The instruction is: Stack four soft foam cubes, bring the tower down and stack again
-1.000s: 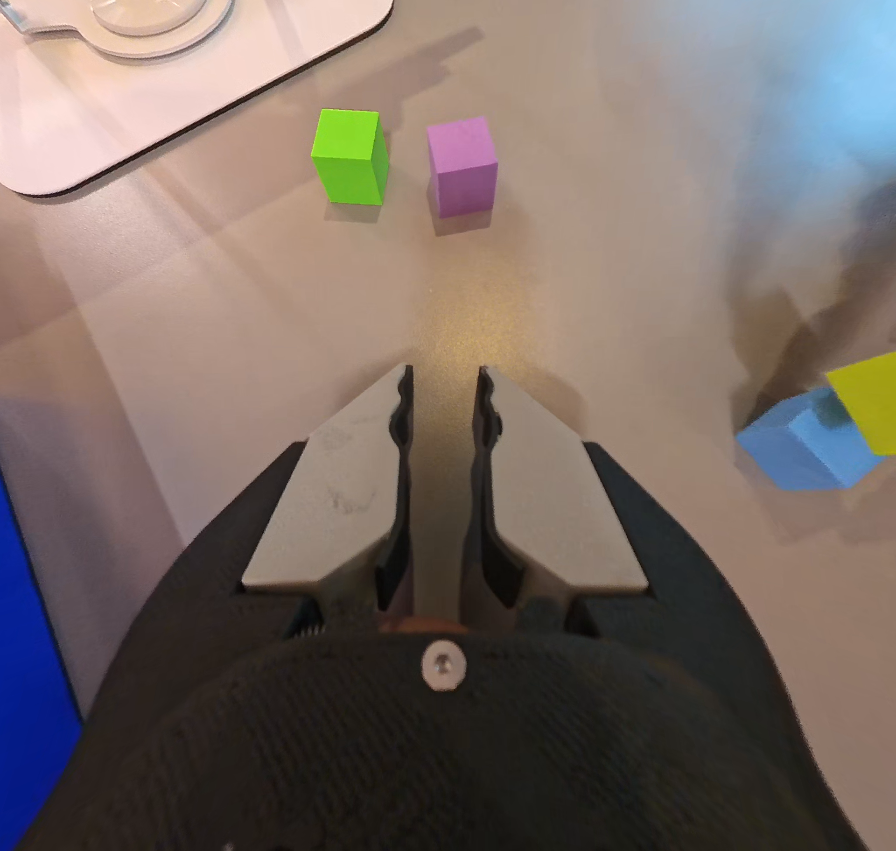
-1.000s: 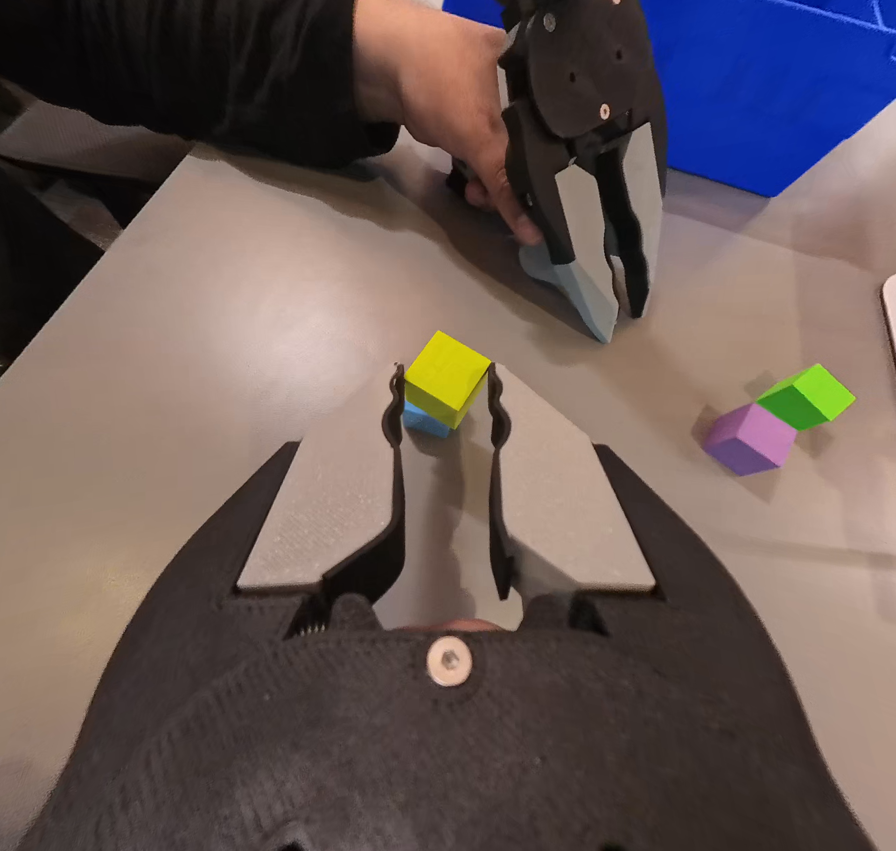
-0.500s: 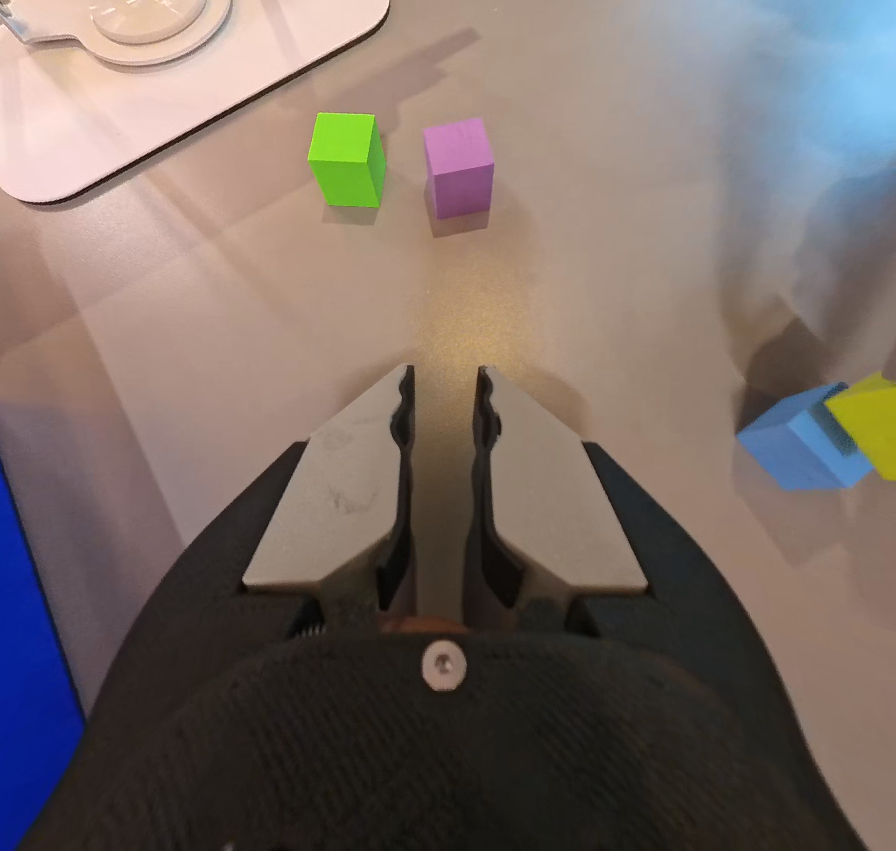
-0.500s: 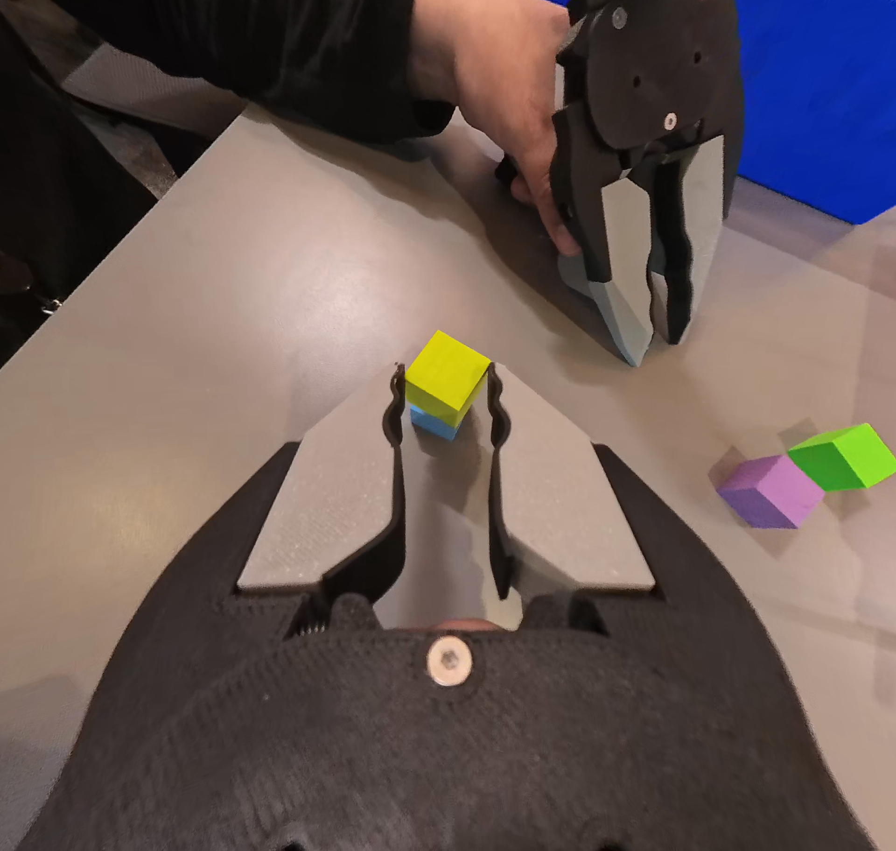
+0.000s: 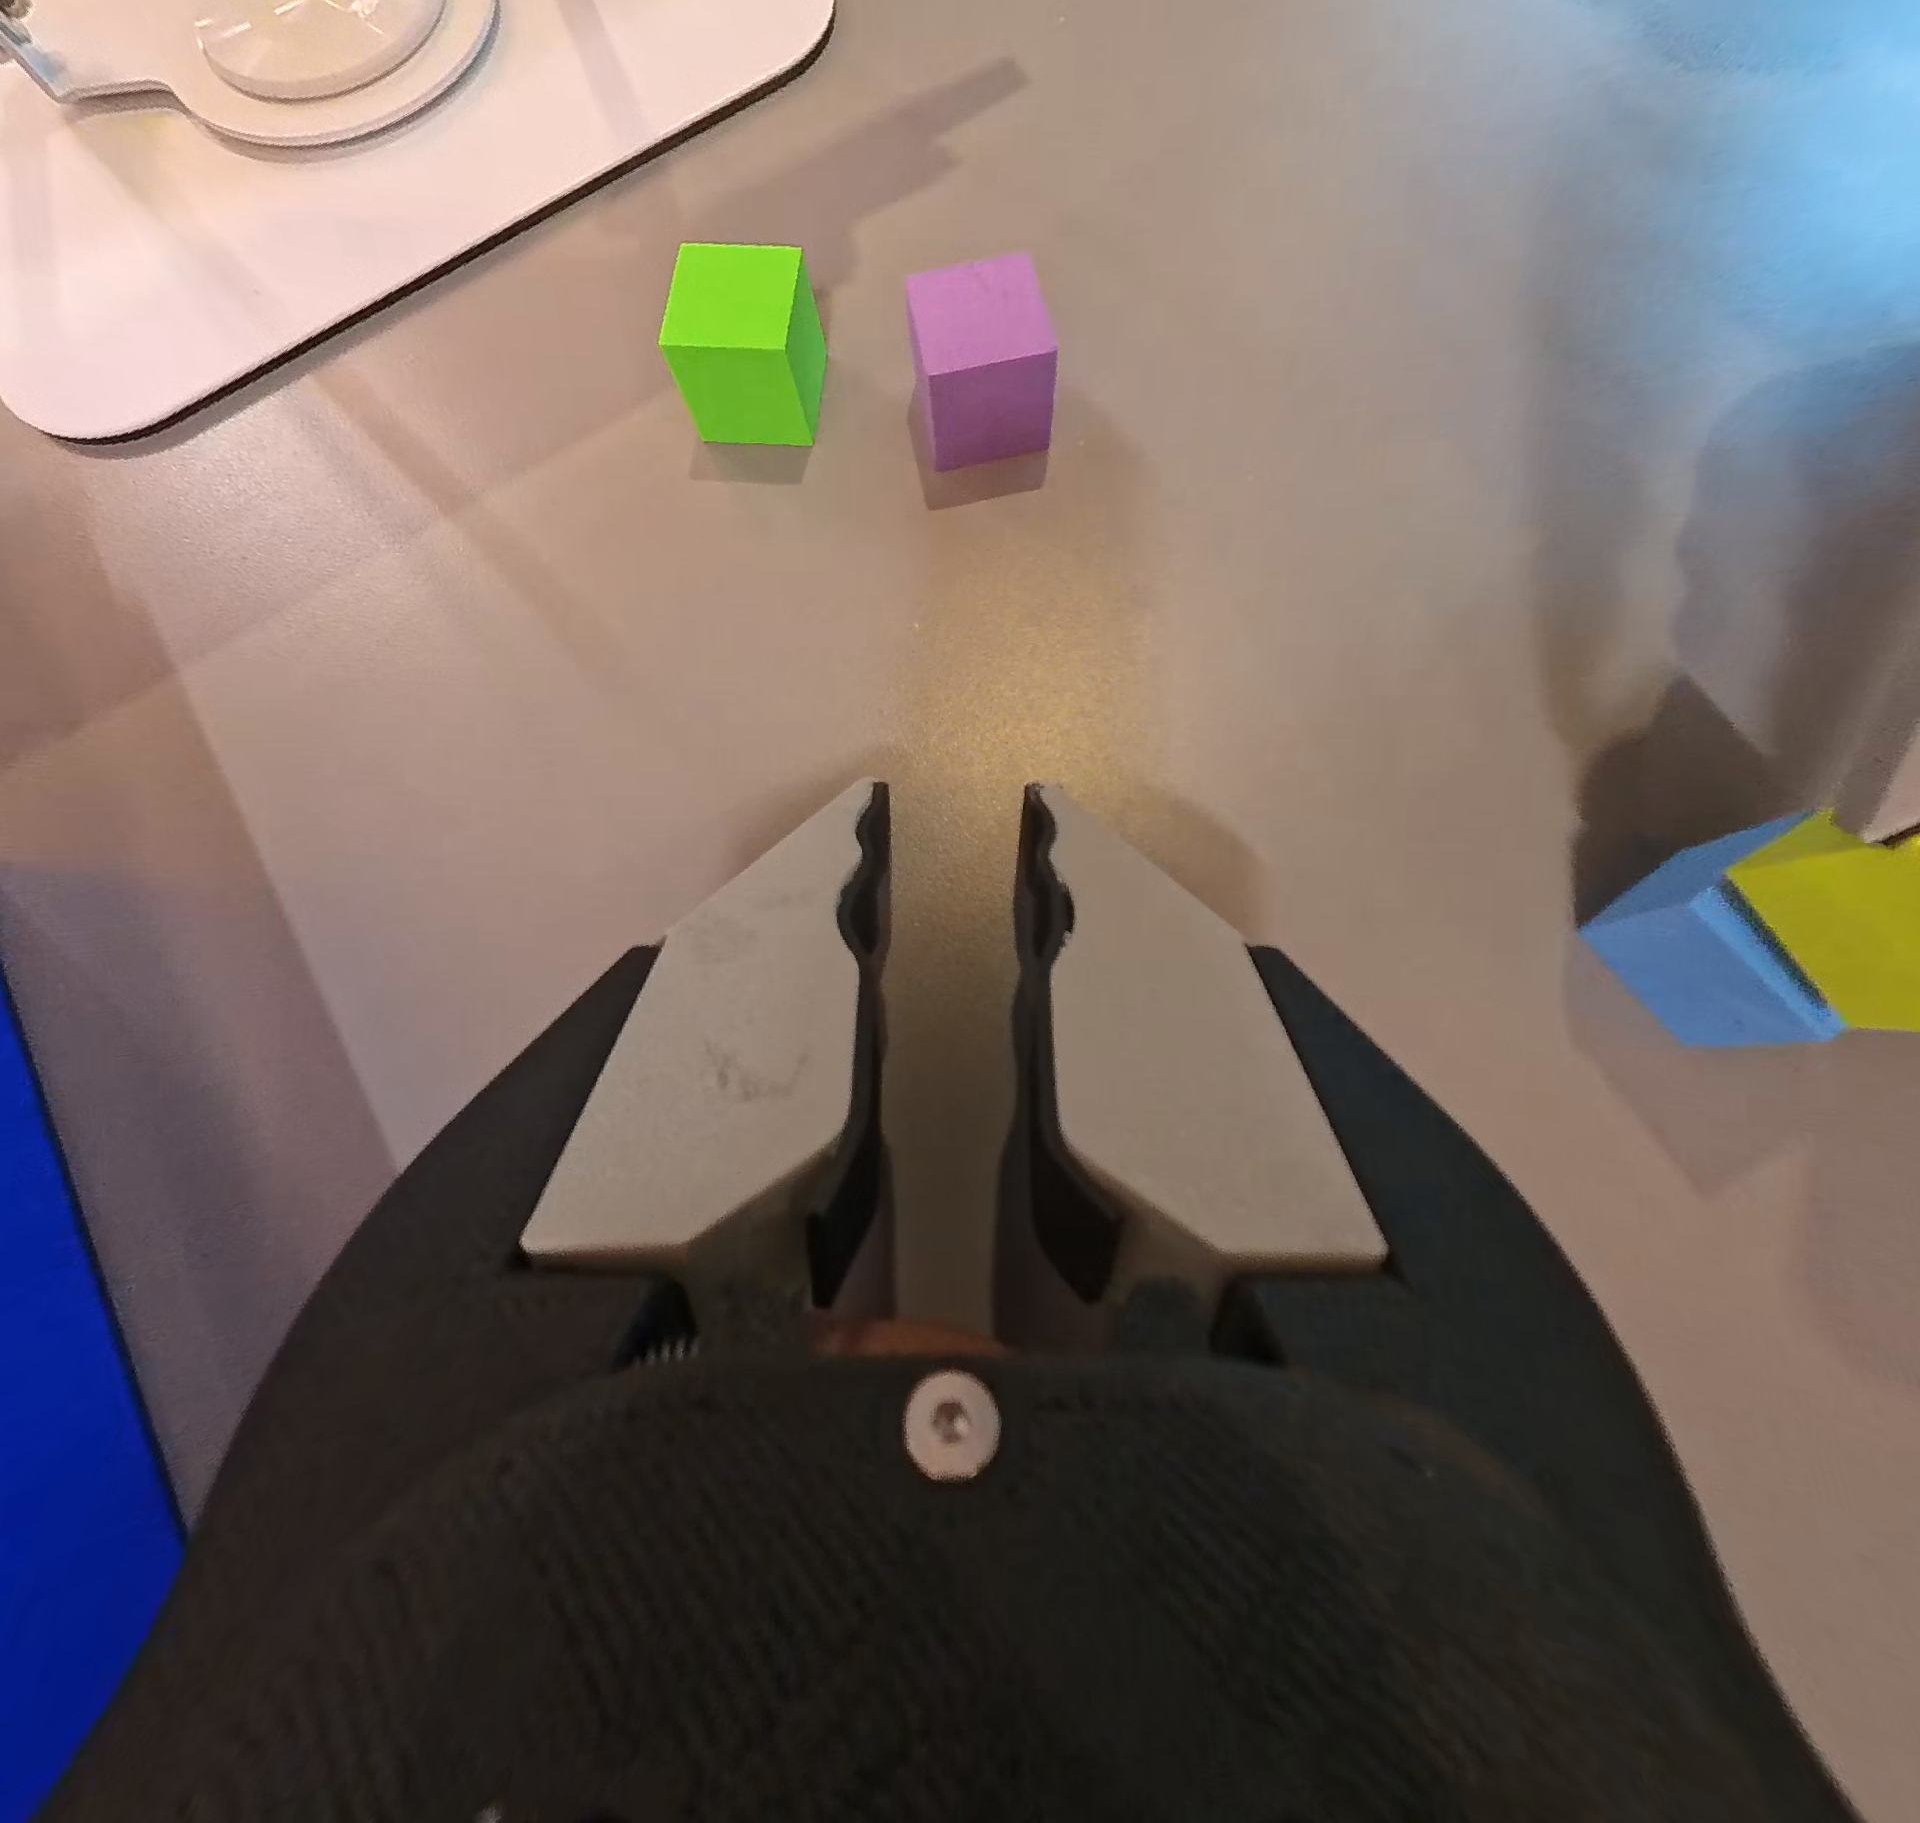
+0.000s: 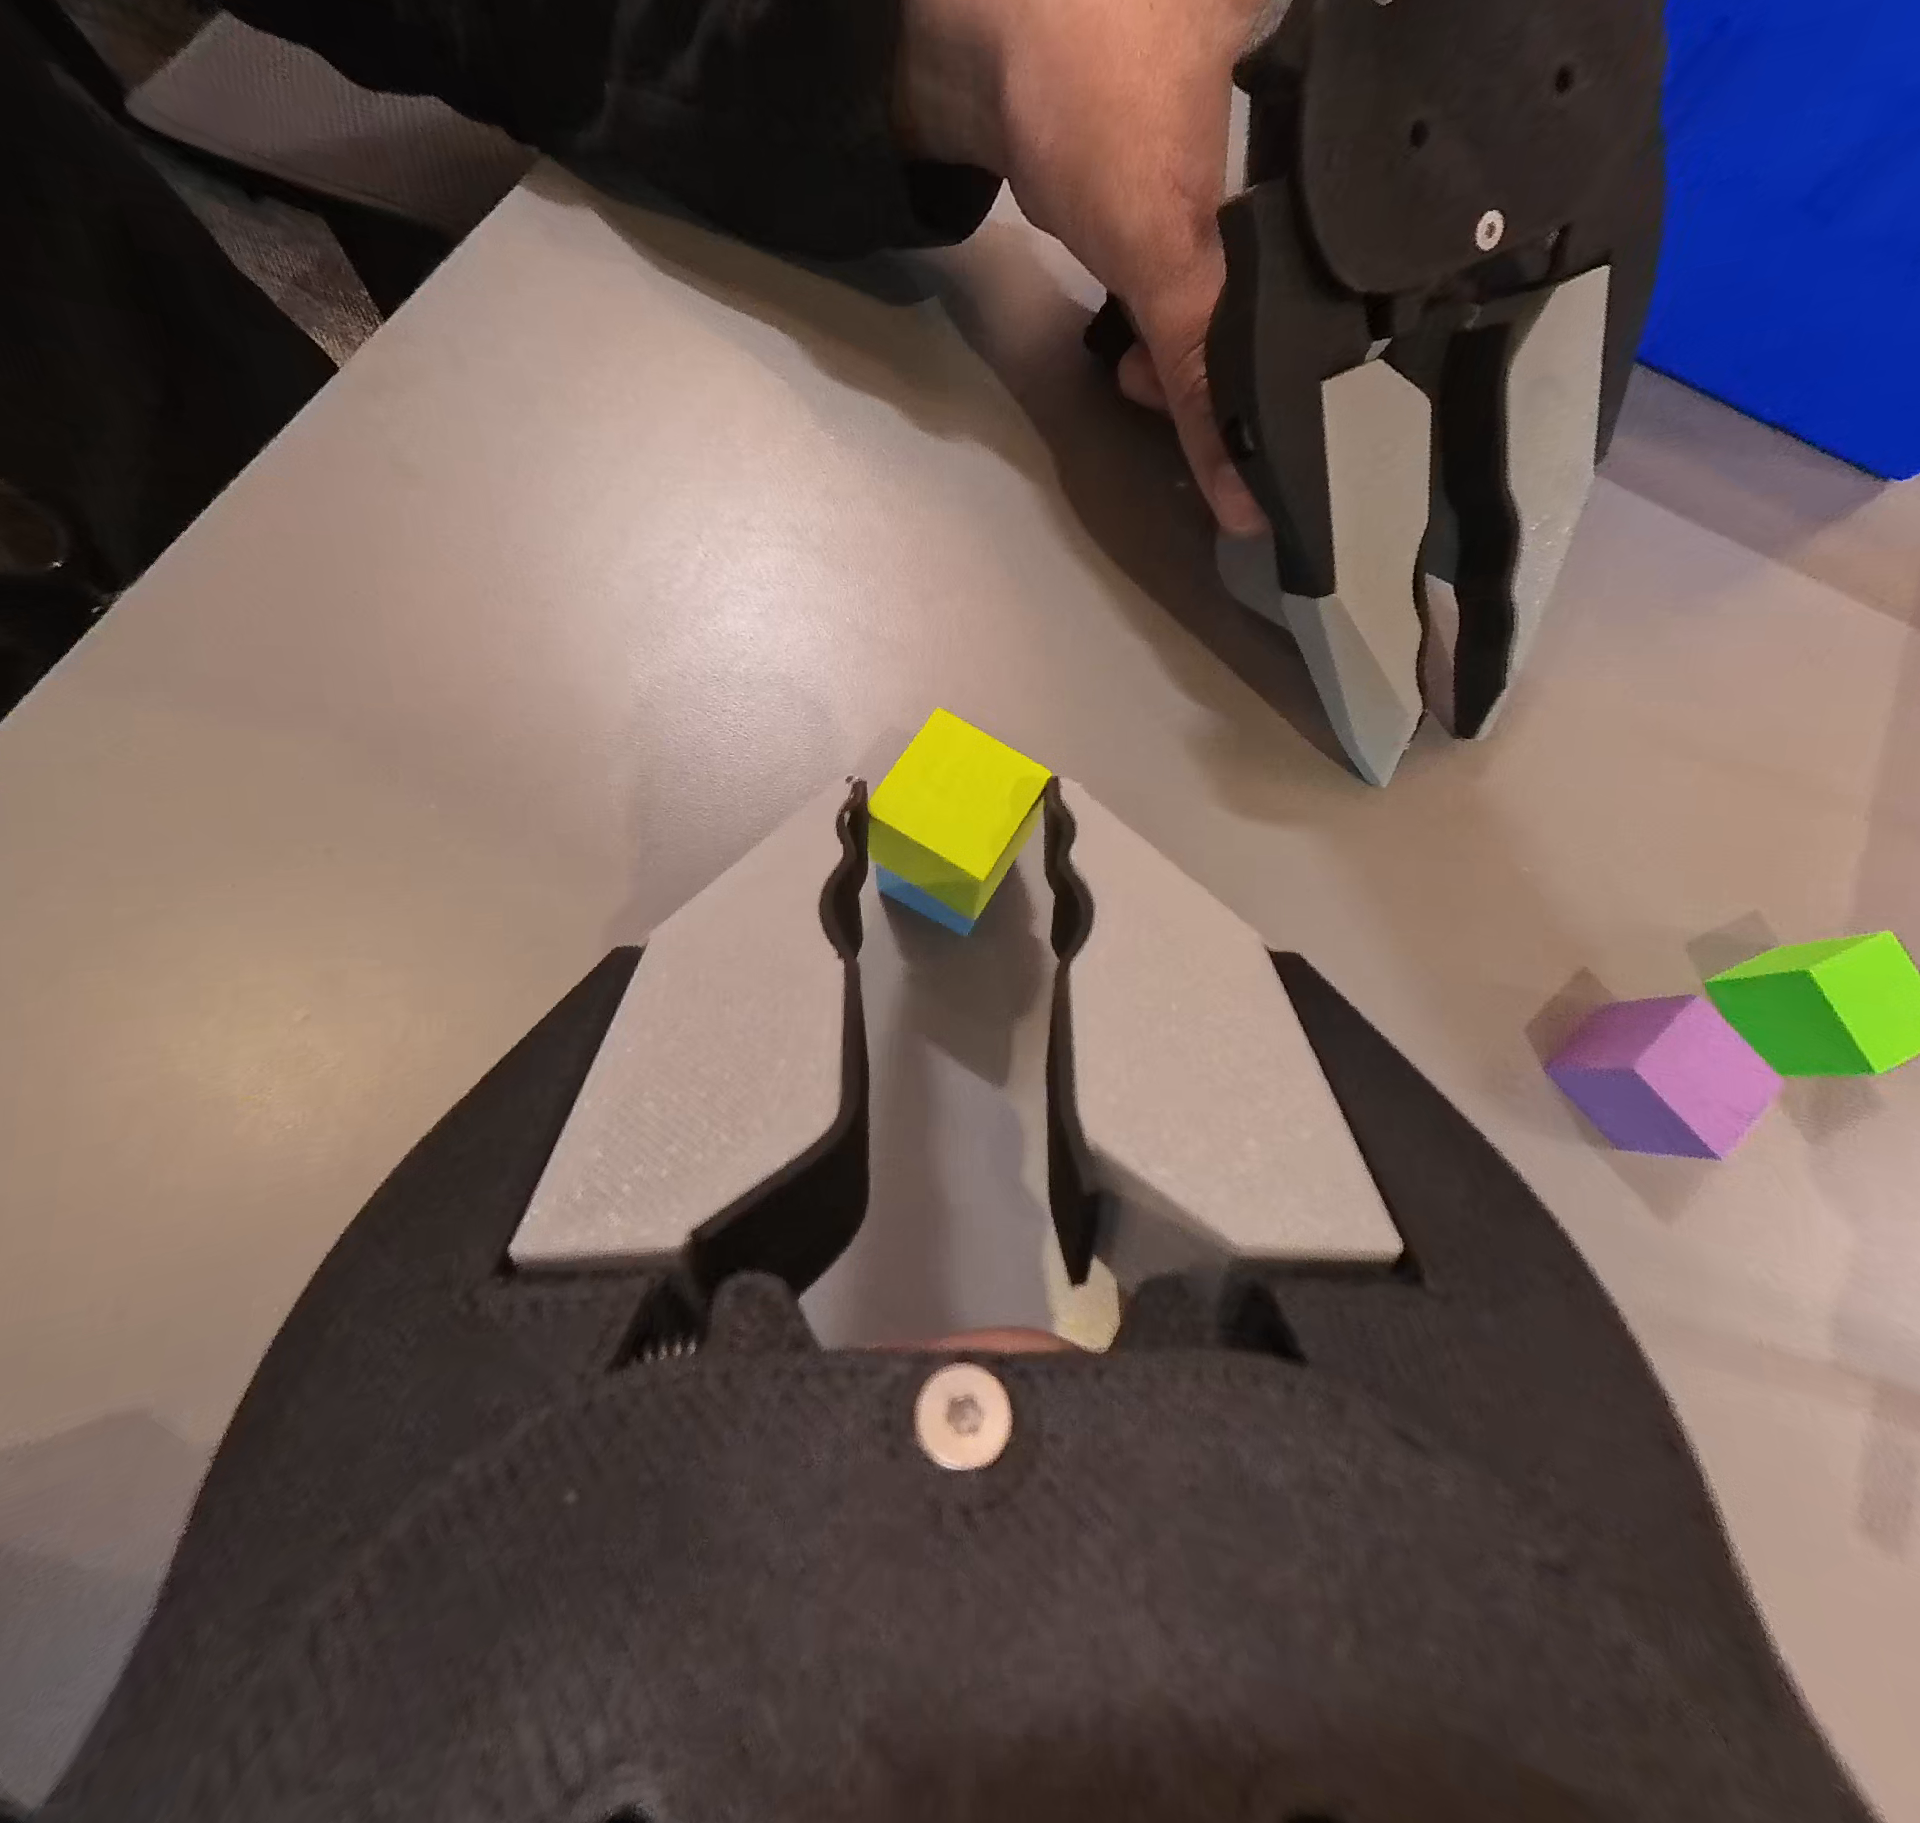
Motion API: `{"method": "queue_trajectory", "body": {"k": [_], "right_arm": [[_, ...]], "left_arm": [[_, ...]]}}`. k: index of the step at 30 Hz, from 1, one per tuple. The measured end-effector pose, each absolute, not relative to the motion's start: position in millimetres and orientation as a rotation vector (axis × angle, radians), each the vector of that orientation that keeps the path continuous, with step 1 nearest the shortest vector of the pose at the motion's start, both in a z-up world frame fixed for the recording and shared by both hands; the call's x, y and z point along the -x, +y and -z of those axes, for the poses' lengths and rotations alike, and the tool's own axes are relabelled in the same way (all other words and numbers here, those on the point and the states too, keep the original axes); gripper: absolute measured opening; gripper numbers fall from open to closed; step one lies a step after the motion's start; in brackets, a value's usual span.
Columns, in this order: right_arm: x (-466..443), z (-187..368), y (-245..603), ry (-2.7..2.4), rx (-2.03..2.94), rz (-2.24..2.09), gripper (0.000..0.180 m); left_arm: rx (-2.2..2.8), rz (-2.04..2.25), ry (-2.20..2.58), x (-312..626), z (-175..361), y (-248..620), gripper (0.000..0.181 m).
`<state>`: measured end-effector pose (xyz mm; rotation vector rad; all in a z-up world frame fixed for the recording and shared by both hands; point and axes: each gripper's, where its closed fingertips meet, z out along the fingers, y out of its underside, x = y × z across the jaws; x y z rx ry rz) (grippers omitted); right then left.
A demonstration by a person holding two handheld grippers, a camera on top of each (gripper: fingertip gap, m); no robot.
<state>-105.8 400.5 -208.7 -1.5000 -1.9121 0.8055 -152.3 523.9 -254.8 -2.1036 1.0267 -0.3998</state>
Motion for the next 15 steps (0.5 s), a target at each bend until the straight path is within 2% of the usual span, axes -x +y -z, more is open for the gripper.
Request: {"method": "queue_trajectory", "body": {"k": [15], "right_arm": [[106.7, 213.7, 402.0, -1.911, 1.499, -0.809, 0.031]], "left_arm": [[2.105, 0.402, 1.026, 152.2, 254.8, 523.9, 0.024]]}}
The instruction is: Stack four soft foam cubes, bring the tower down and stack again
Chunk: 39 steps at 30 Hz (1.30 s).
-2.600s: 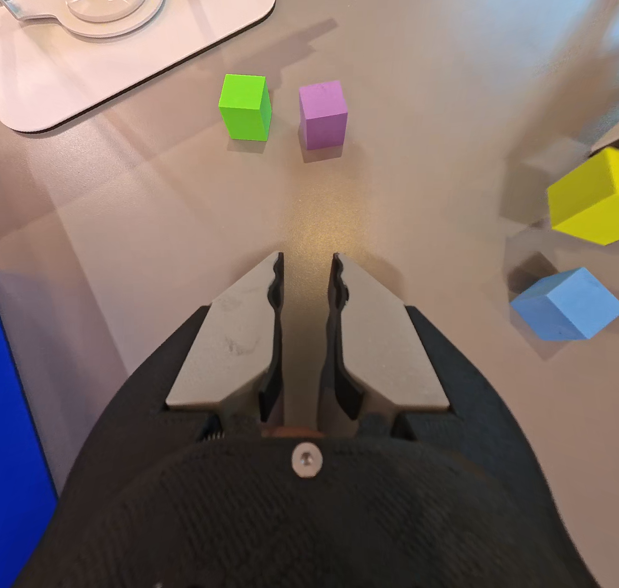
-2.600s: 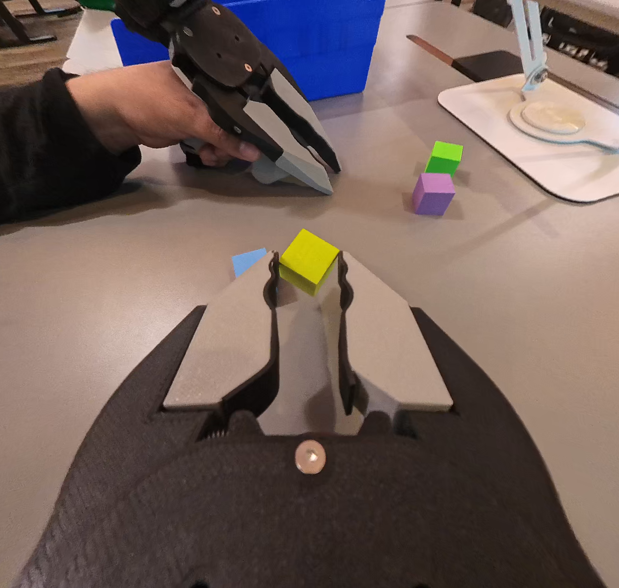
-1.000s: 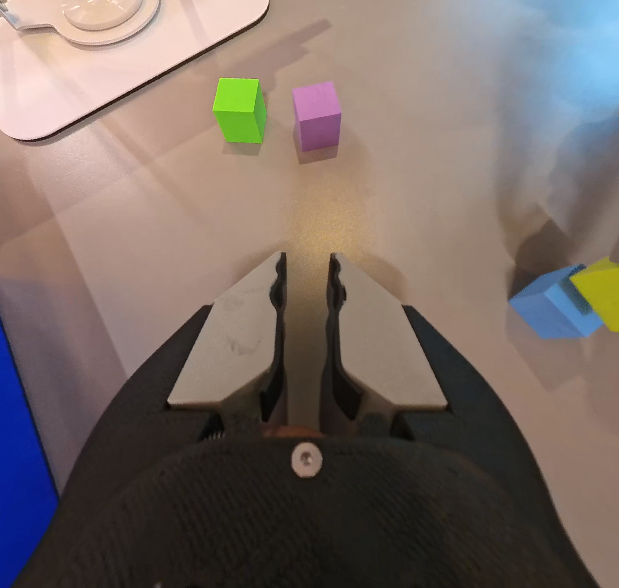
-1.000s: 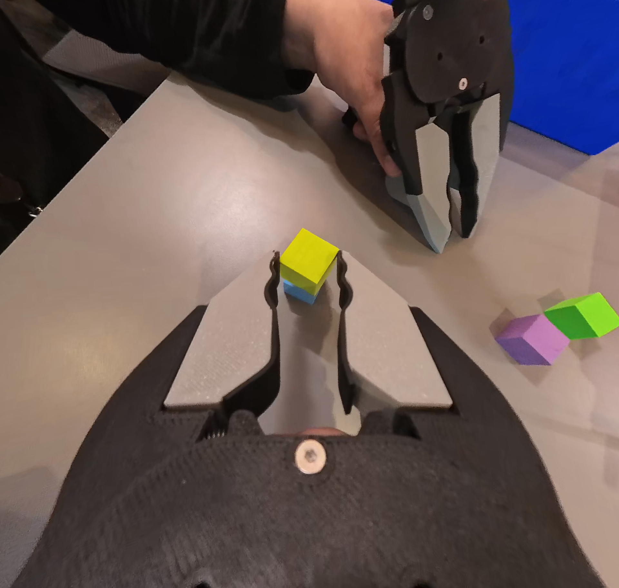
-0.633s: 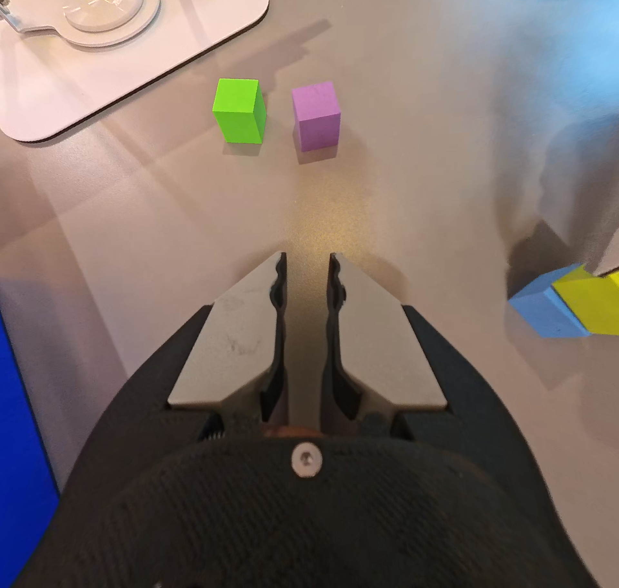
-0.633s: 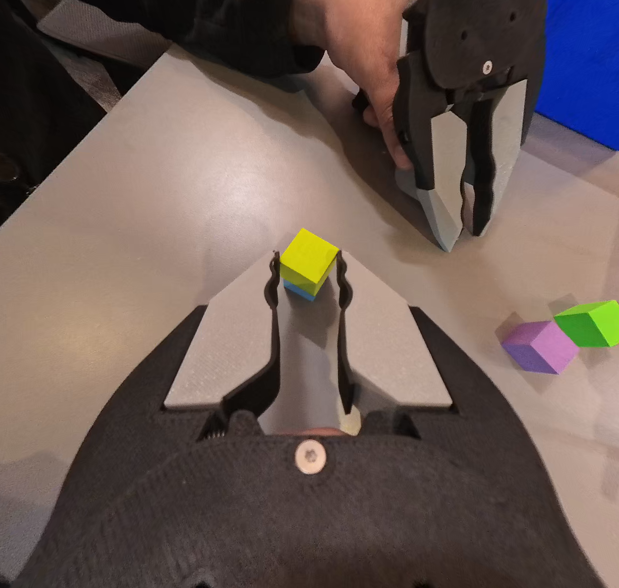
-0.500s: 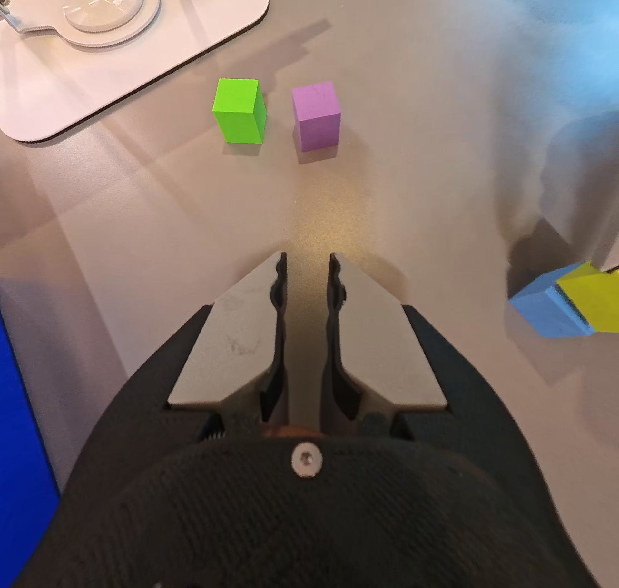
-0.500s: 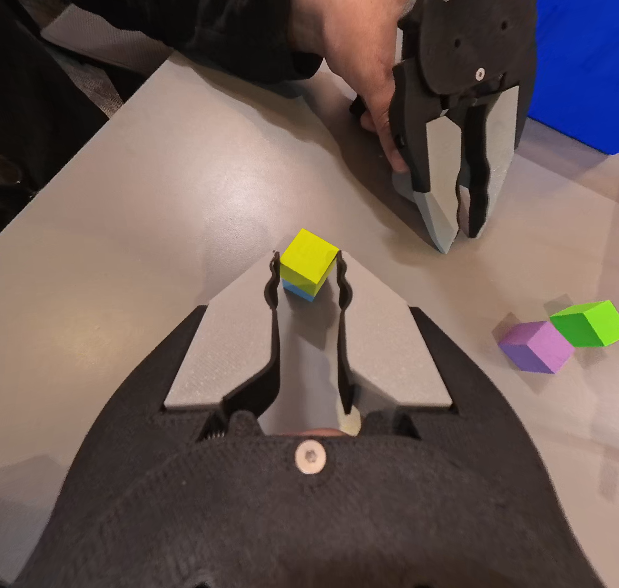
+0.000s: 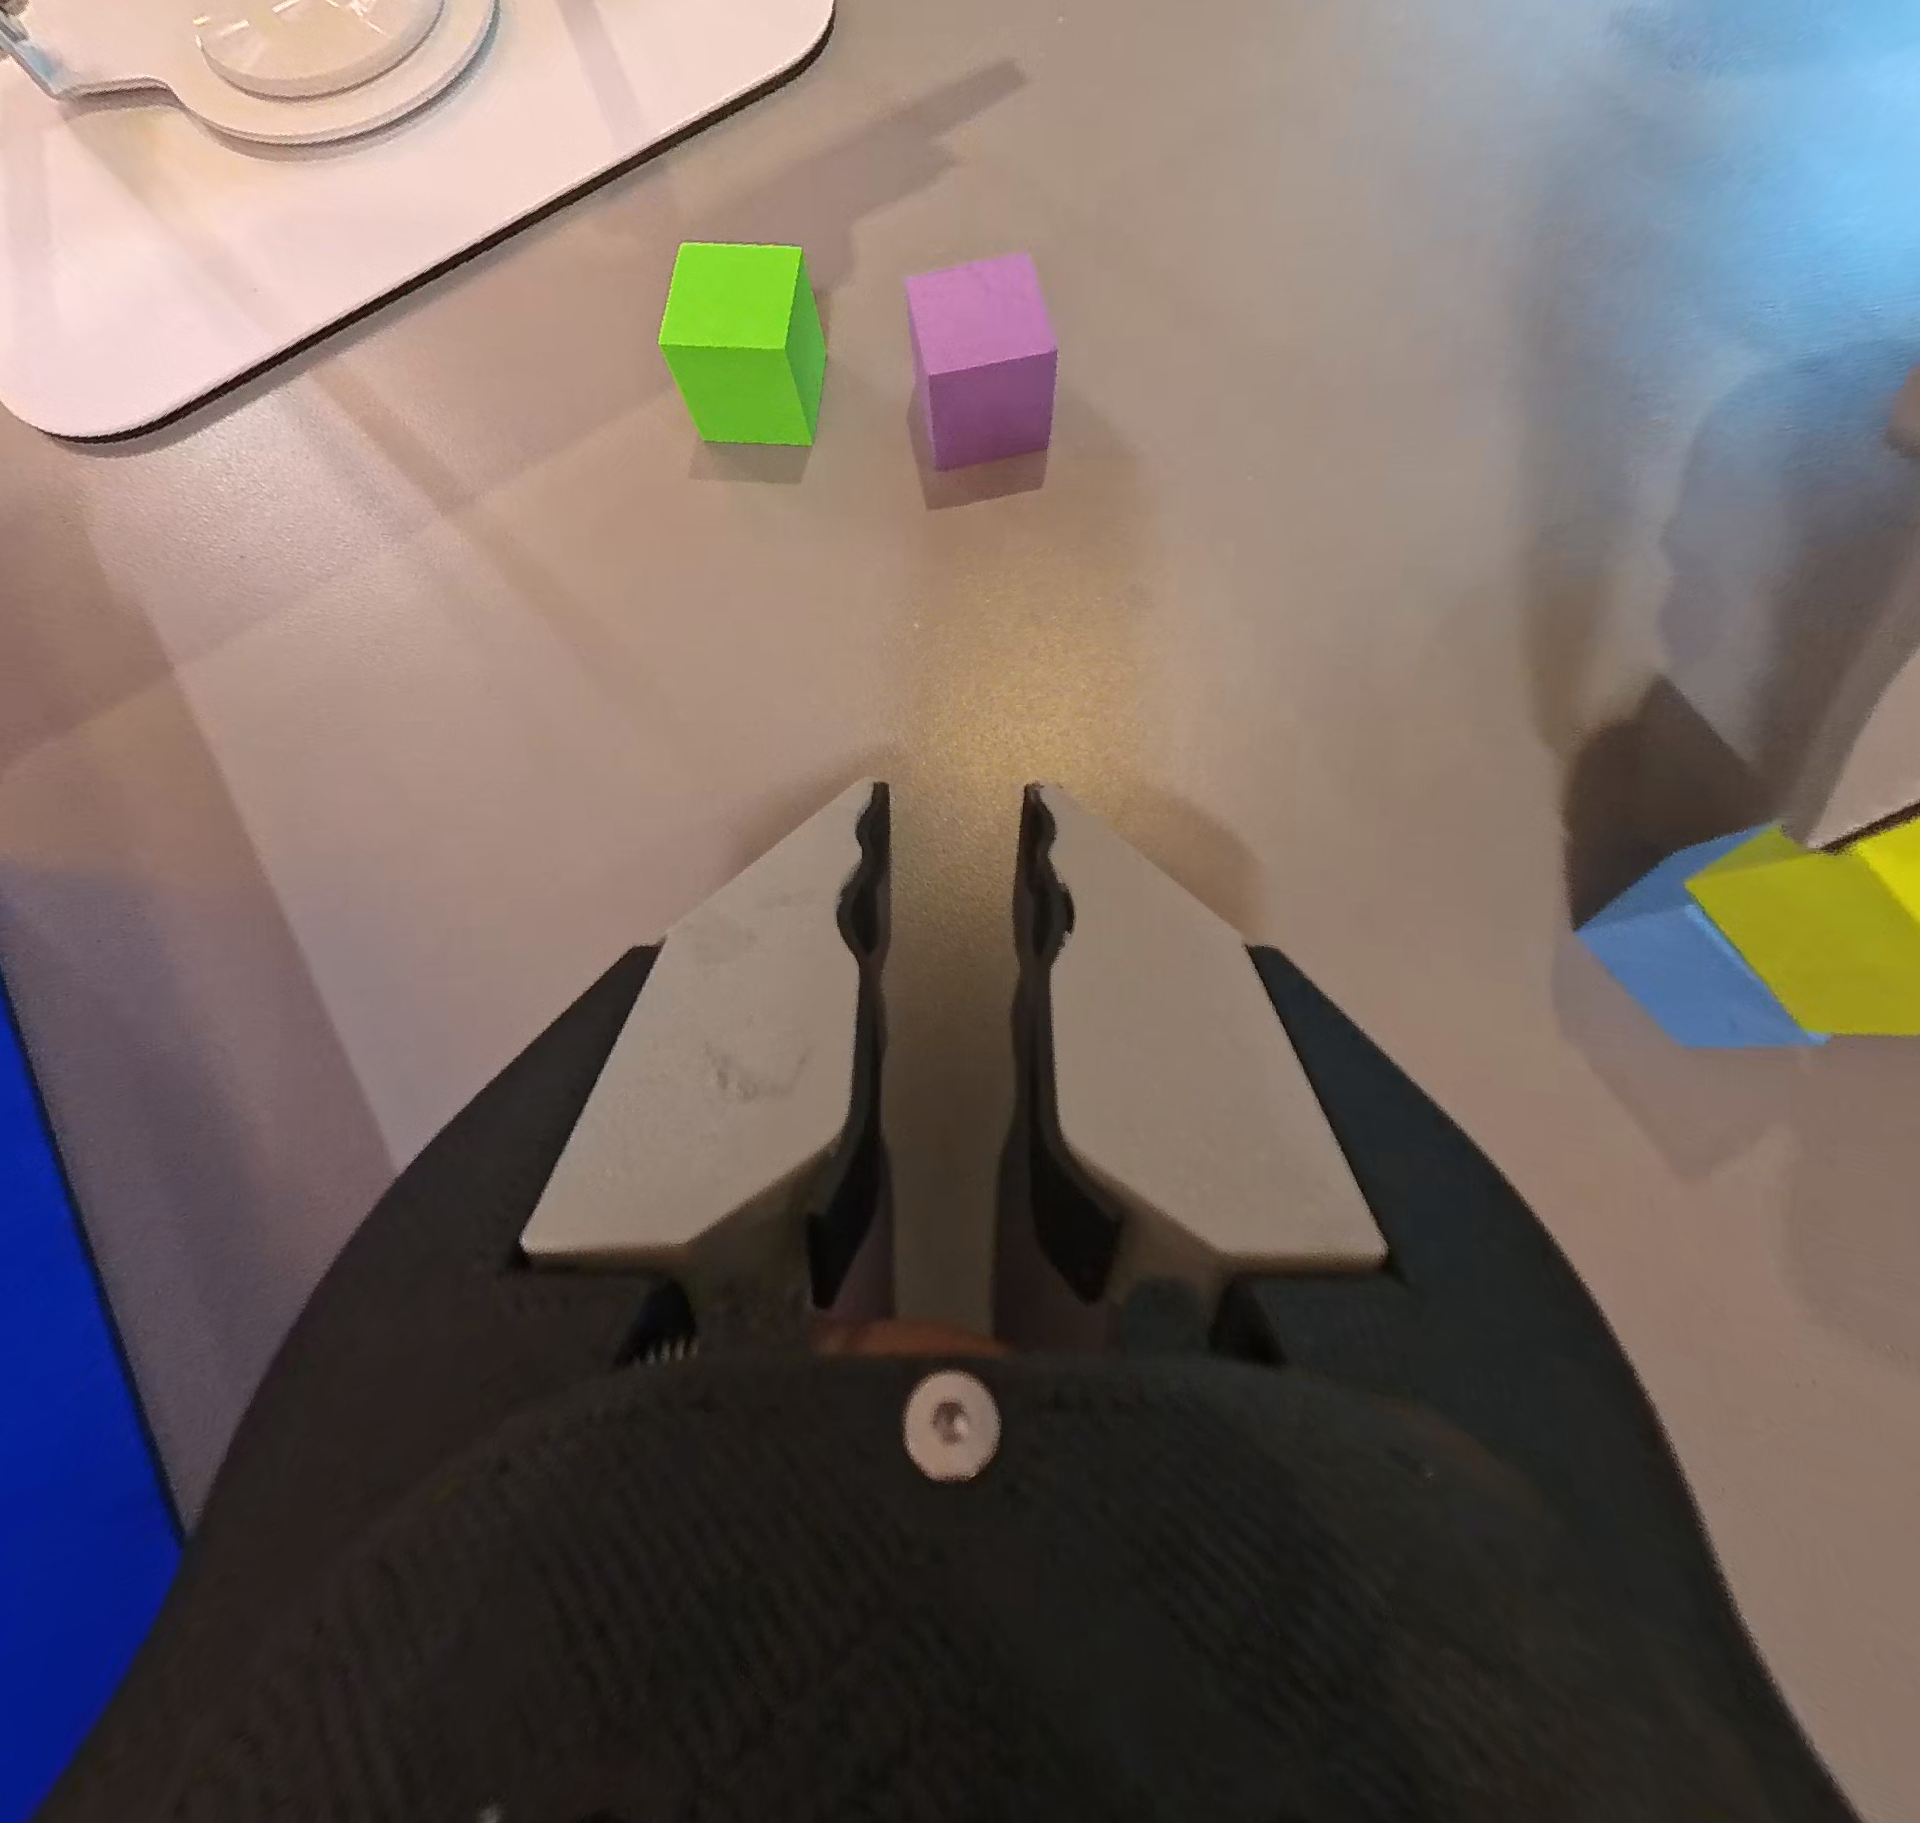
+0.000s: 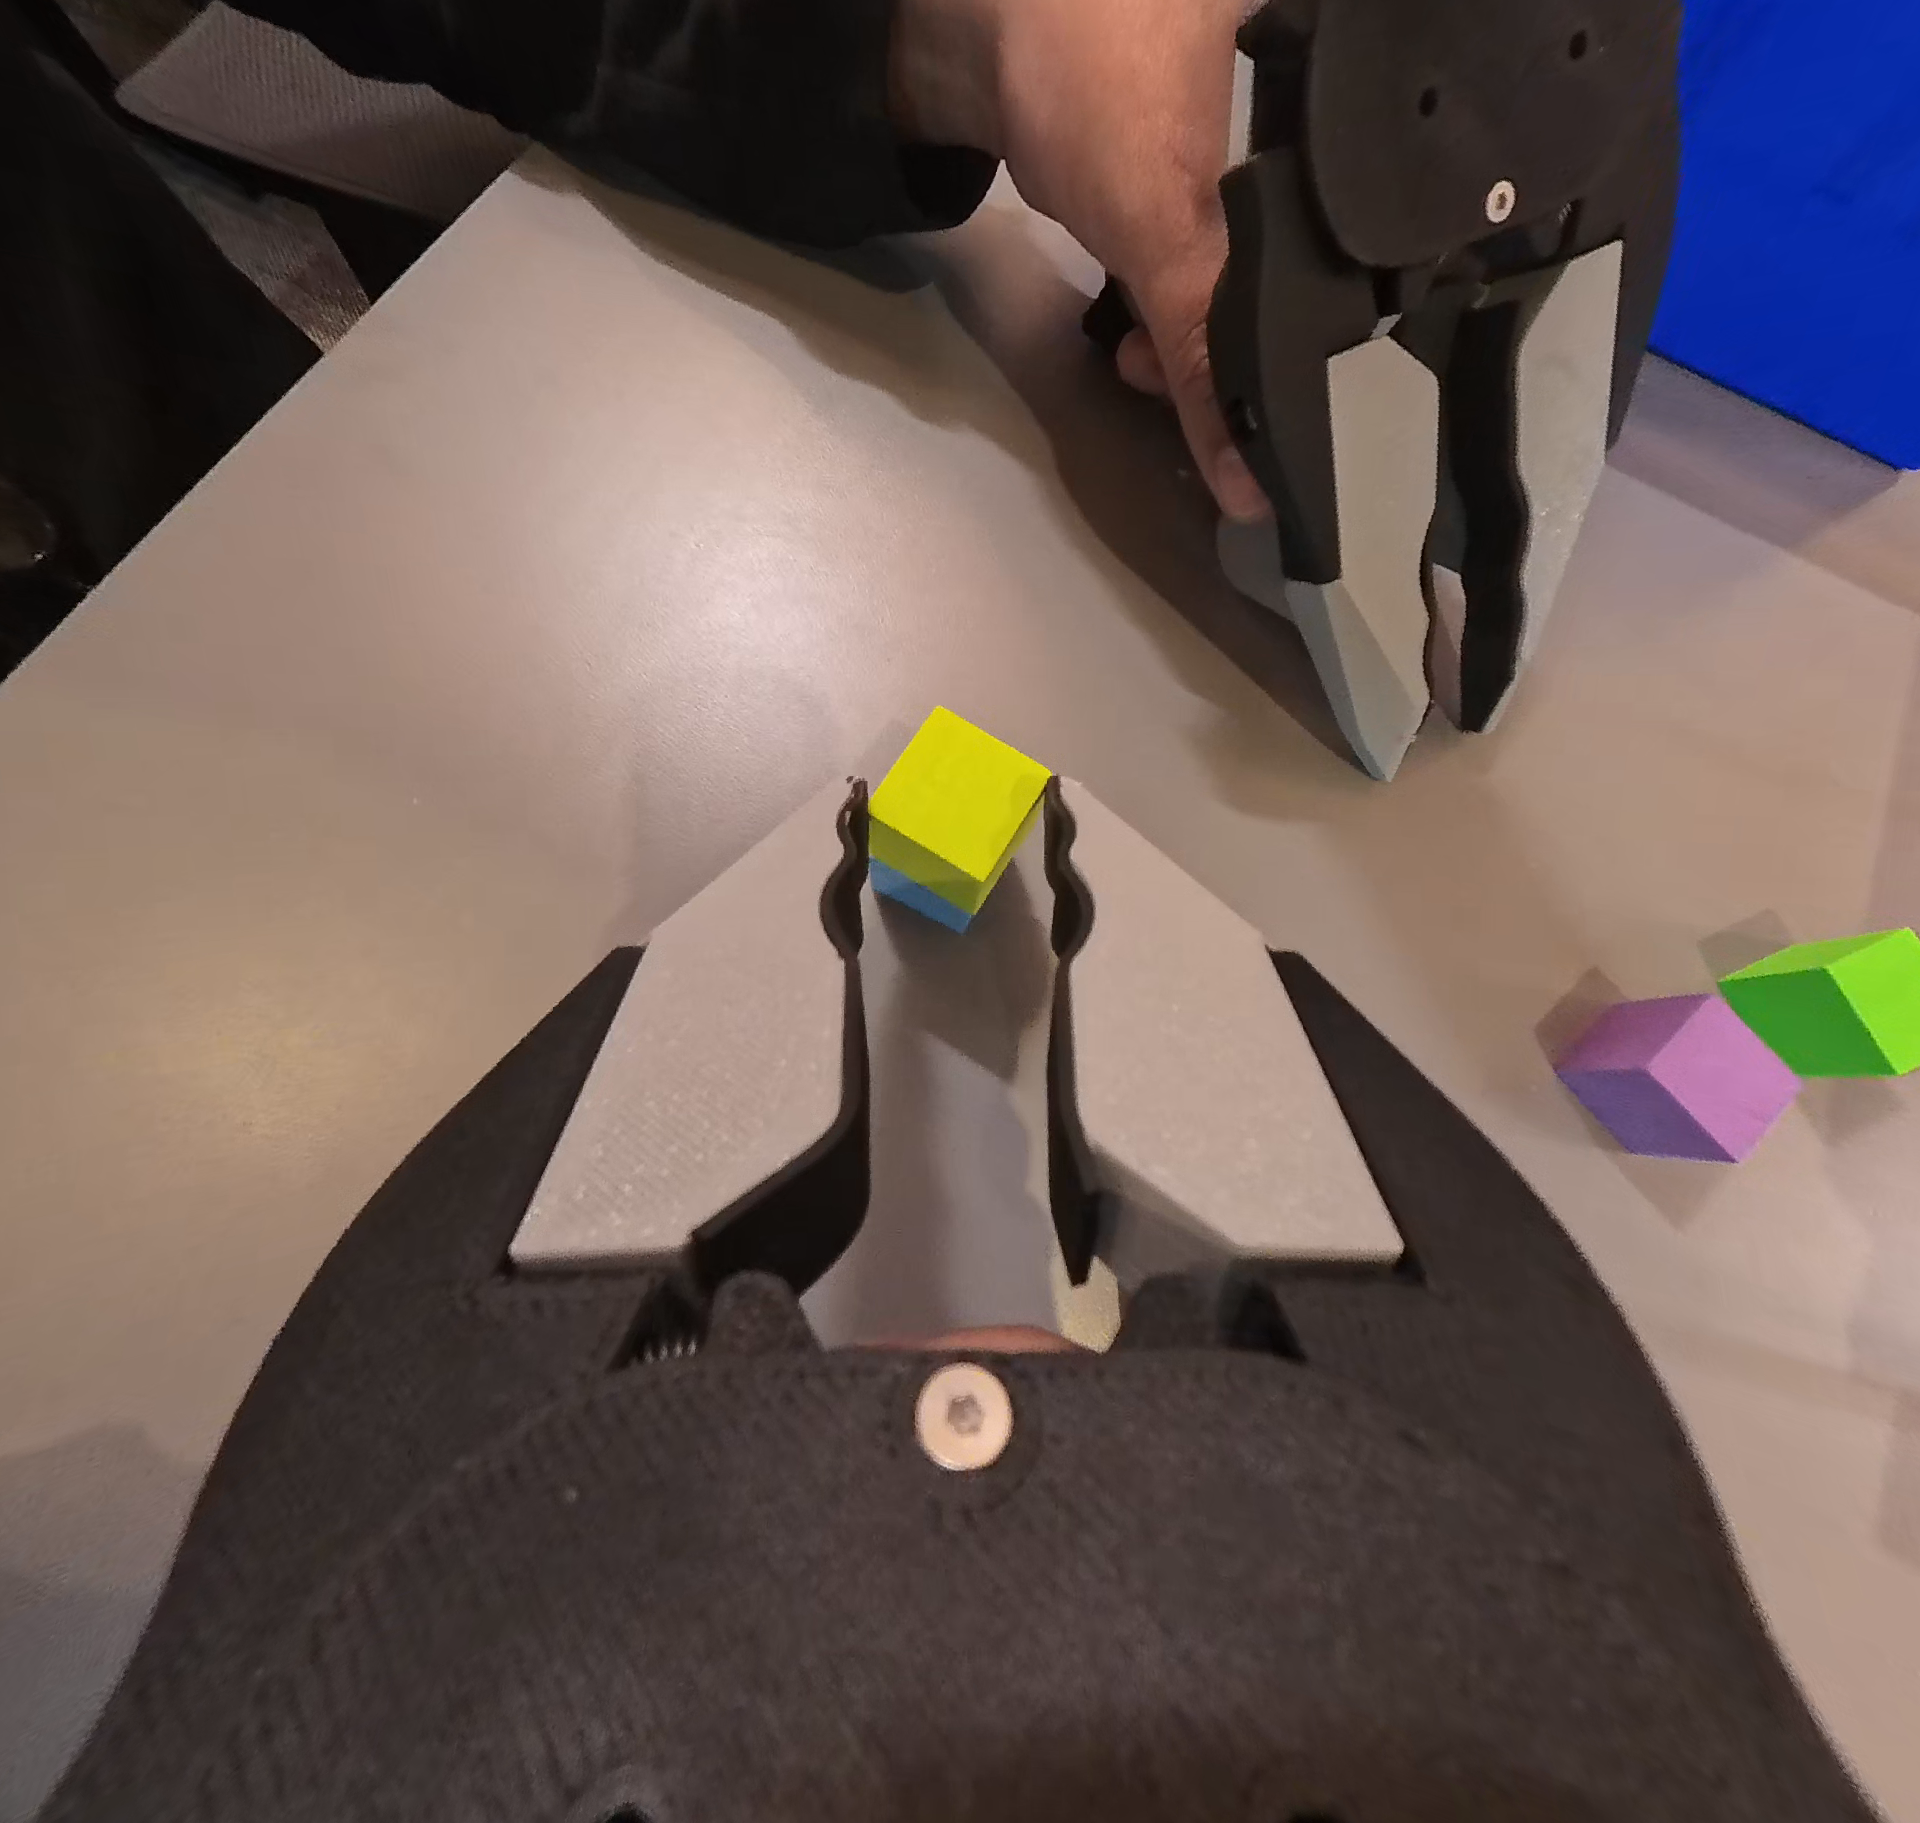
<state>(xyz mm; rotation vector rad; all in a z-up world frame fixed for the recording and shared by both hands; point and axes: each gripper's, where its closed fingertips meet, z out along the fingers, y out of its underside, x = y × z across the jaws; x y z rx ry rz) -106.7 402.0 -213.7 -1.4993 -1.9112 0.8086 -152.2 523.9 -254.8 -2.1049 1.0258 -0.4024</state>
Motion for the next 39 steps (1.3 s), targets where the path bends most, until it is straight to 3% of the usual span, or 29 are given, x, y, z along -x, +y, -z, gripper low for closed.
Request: {"method": "queue_trajectory", "body": {"k": [15, 28, 32, 36, 39], "right_arm": [[108, 214, 402, -1.892, 1.513, -0.847, 0.032], [103, 194, 409, -1.738, 1.578, -0.898, 0.044], [92, 190, 408, -1.648, 1.625, -0.936, 0.033], [75, 189, 409, -1.510, 1.621, -0.918, 0.000], [65, 195, 416, -1.400, 1.667, -0.857, 0.000]], "left_arm": [[2.105, 0.402, 1.026, 152, 255, 524, 0.024], [2.079, 0.374, 1.066, 150, 254, 519, 0.025], [2.087, 0.429, 1.115, 144, 255, 509, 0.025], [2.071, 0.459, 1.176, 138, 255, 499, 0.017], [2.054, 0.477, 1.215, 134, 255, 493, 0.008]]}}
